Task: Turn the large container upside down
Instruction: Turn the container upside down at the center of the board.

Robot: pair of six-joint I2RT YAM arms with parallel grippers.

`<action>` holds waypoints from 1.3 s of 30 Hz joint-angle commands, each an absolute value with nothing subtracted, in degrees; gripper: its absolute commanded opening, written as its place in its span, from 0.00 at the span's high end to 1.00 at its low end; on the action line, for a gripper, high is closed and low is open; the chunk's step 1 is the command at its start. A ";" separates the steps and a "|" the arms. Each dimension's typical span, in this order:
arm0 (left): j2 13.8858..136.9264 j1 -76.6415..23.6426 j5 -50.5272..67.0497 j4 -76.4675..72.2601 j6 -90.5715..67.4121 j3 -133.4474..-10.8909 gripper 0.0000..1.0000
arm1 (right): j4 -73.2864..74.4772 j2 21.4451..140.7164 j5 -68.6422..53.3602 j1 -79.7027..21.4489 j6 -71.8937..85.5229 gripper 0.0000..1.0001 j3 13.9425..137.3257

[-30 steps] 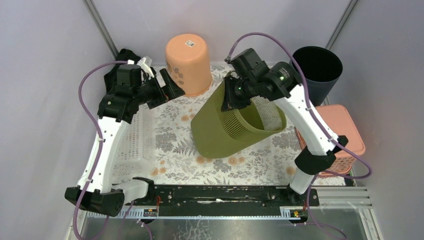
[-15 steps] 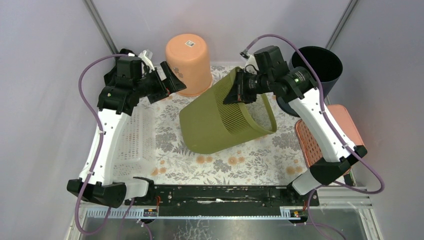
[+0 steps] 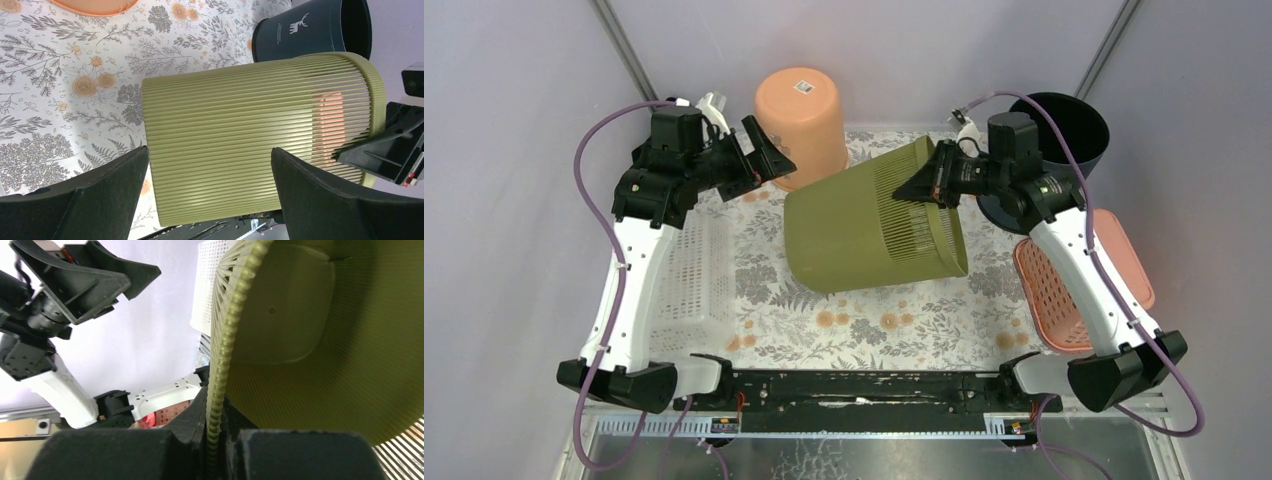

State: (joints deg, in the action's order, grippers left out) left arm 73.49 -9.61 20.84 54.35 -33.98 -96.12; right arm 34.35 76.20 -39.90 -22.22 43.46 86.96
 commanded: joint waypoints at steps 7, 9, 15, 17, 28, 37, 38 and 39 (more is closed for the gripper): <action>73.05 -9.31 25.14 51.22 -32.12 -93.75 0.00 | -5.96 72.23 -54.01 -18.09 62.93 1.00 69.38; 72.25 -9.27 25.67 49.76 -31.92 -91.43 0.00 | -10.61 72.94 -54.75 -18.10 65.62 1.00 67.35; 70.49 -9.27 27.80 43.79 -32.57 -82.41 0.00 | -20.92 73.83 -56.27 -18.15 72.70 1.00 63.17; 70.84 -9.28 27.82 43.55 -32.05 -81.93 0.00 | -21.42 73.89 -56.25 -18.13 72.67 1.00 62.30; 75.90 -9.23 25.75 42.68 -32.75 -85.86 0.00 | -42.94 79.62 -60.59 -16.66 82.18 1.00 52.74; 78.17 -9.23 26.35 43.18 -32.50 -86.48 0.00 | -72.66 86.11 -62.76 -13.61 101.33 1.00 42.90; 77.94 -9.23 26.67 42.86 -32.48 -85.82 0.00 | -74.01 86.39 -62.90 -13.54 101.89 1.00 41.97; 77.59 -9.23 27.21 42.18 -32.44 -85.00 0.00 | -74.97 86.62 -62.94 -13.54 102.10 1.00 41.27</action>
State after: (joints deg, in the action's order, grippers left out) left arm 78.13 -9.58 25.61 45.65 -33.30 -84.86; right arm -54.81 87.74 -60.01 -13.85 93.30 41.95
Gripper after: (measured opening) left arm 0.998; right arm 0.104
